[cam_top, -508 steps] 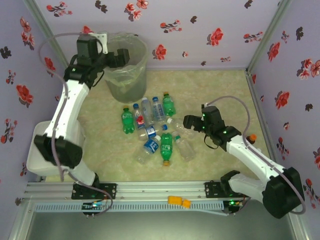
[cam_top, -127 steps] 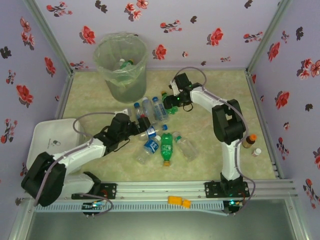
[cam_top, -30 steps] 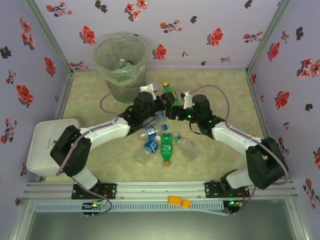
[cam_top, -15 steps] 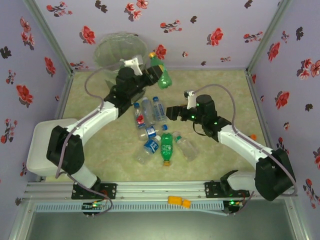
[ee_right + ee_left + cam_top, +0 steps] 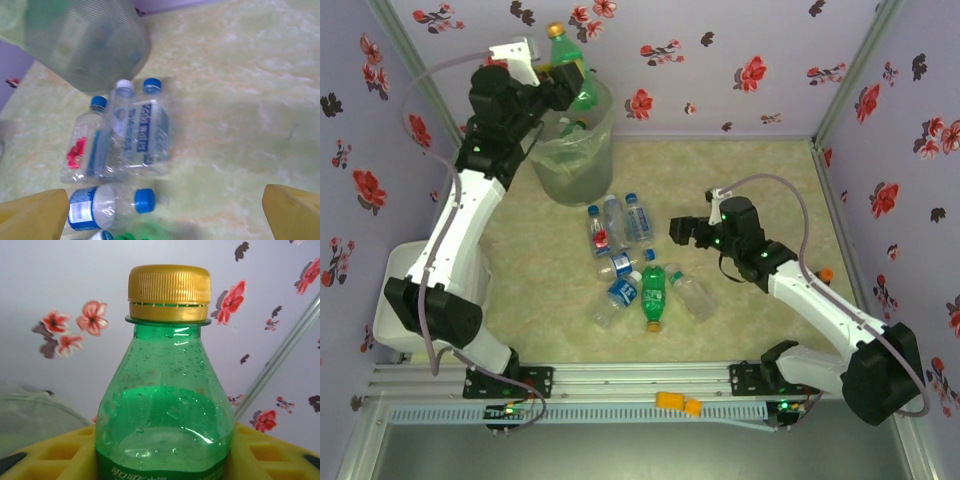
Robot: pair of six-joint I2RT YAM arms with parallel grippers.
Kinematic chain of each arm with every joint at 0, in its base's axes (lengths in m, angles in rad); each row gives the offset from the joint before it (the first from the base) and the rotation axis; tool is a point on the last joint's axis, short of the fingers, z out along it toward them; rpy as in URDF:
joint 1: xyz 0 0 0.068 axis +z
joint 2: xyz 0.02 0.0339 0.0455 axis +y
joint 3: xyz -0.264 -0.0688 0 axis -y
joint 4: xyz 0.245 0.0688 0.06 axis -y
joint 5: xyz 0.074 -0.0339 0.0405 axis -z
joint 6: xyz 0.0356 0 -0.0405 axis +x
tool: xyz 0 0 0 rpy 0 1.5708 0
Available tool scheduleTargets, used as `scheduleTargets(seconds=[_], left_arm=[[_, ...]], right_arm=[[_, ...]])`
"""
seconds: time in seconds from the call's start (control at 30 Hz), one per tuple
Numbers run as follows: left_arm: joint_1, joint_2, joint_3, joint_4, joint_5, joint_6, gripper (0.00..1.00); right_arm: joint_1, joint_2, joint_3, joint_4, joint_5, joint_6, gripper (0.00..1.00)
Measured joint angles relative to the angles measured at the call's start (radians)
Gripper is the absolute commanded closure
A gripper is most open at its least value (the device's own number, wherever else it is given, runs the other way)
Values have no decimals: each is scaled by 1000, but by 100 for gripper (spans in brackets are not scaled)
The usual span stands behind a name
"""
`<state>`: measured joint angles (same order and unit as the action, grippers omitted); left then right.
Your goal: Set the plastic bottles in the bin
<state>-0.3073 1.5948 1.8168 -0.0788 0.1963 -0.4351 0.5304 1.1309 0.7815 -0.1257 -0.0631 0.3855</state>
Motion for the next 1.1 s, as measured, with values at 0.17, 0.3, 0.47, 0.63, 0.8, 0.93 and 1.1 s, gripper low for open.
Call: scheduleTargets(seconds=[0.17,0.3,0.47,0.63,0.8,0.93,1.1], left_arm=[[45,112,163,-143,0,97,92],[55,274,331,-317,0,177,90],[54,463,518,-532,-2,241,87],[54,532,558,-653,-5,259,34],[54,533,581,-685,-5,259,14],[51,504,578,-692,-10,257,0],[35,323,414,-645,-13,255,0]], right_arm=[[0,-9,3,-55,59,0,0],[0,-13,31,-90,86,1,0],[0,-25,44,-95,112,19,0],[0,-32,44,-112,168,50,0],[0,-32,44,-142,191,57,0],[0,-35,43,-153,164,52,0],[0,-40,31,-175,114,42,0]])
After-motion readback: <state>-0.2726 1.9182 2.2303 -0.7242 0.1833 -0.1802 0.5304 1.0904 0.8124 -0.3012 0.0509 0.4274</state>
